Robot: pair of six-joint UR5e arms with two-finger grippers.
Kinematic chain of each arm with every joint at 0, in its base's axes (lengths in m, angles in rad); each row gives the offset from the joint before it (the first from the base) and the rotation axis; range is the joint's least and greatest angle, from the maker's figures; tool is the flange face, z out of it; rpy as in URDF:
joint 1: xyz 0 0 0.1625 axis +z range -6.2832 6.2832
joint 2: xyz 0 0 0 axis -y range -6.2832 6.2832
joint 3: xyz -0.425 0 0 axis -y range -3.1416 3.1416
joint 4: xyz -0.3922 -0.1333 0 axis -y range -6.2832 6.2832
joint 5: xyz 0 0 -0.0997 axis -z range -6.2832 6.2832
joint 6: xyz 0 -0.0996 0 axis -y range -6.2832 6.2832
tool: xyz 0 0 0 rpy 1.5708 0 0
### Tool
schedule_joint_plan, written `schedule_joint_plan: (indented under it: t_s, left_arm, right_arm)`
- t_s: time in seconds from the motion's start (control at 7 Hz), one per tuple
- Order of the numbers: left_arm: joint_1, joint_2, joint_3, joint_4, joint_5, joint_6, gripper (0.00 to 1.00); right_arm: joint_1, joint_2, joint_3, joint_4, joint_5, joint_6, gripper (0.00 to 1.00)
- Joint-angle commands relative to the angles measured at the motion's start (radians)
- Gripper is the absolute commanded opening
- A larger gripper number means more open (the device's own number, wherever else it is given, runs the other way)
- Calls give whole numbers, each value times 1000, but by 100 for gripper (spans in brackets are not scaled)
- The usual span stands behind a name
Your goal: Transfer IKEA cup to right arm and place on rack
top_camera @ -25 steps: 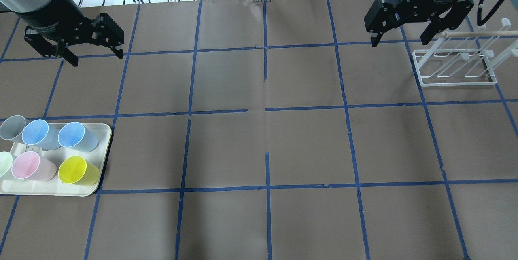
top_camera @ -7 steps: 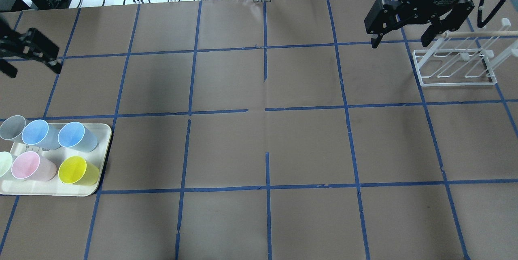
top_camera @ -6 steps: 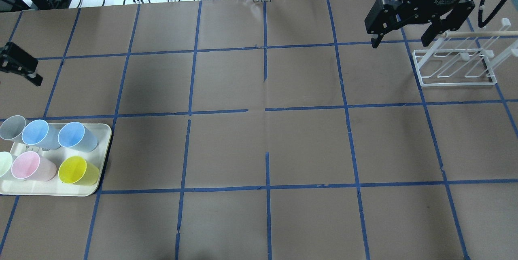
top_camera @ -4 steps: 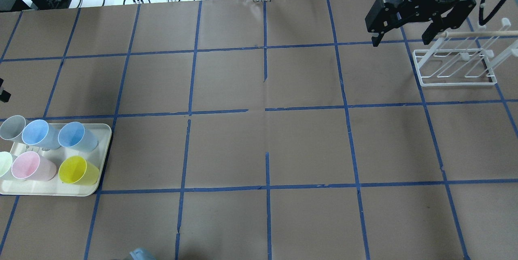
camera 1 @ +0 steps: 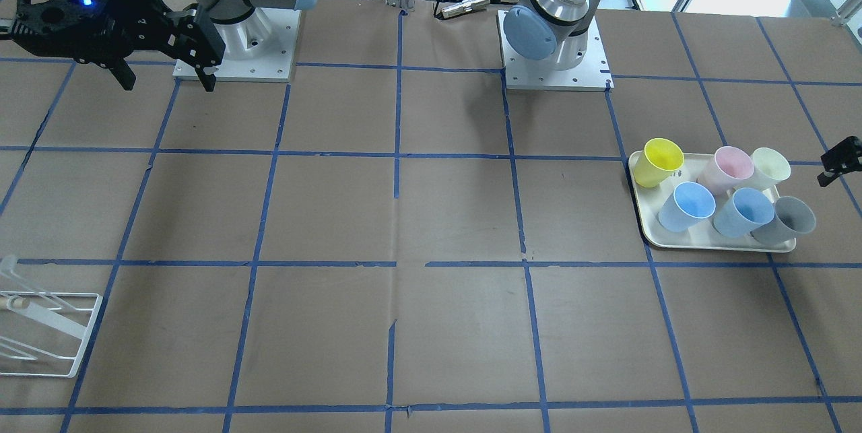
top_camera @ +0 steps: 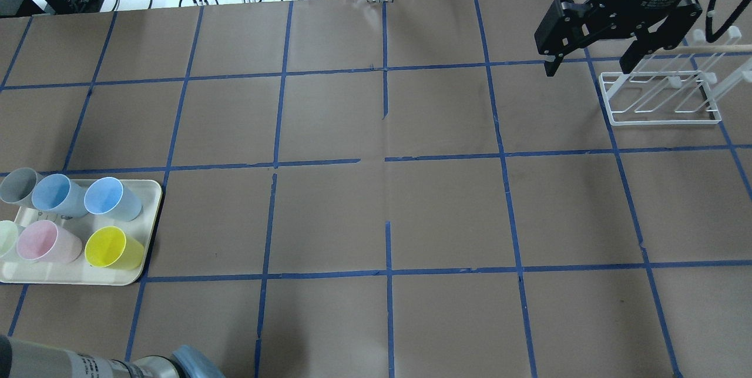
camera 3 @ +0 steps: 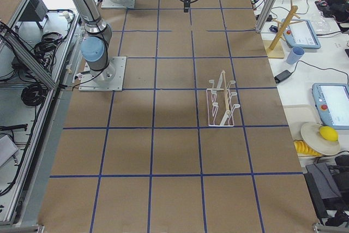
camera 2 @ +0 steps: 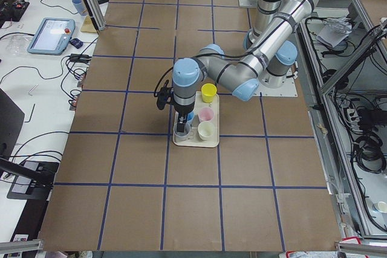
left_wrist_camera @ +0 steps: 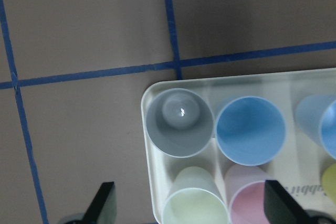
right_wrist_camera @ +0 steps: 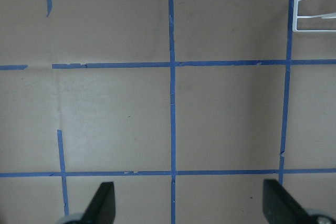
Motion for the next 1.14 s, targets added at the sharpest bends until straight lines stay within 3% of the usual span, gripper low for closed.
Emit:
schedule_joint_plan:
  t_s: [0.0,1.0]
  left_arm:
    - [46,-107,17,66,-54,73,100]
    - [48,-175,-6,61,-78,80,100]
  right_arm:
    - [-1,-2,-7,1,5,4,100]
    - [0,3,15,-84,-10,9,100]
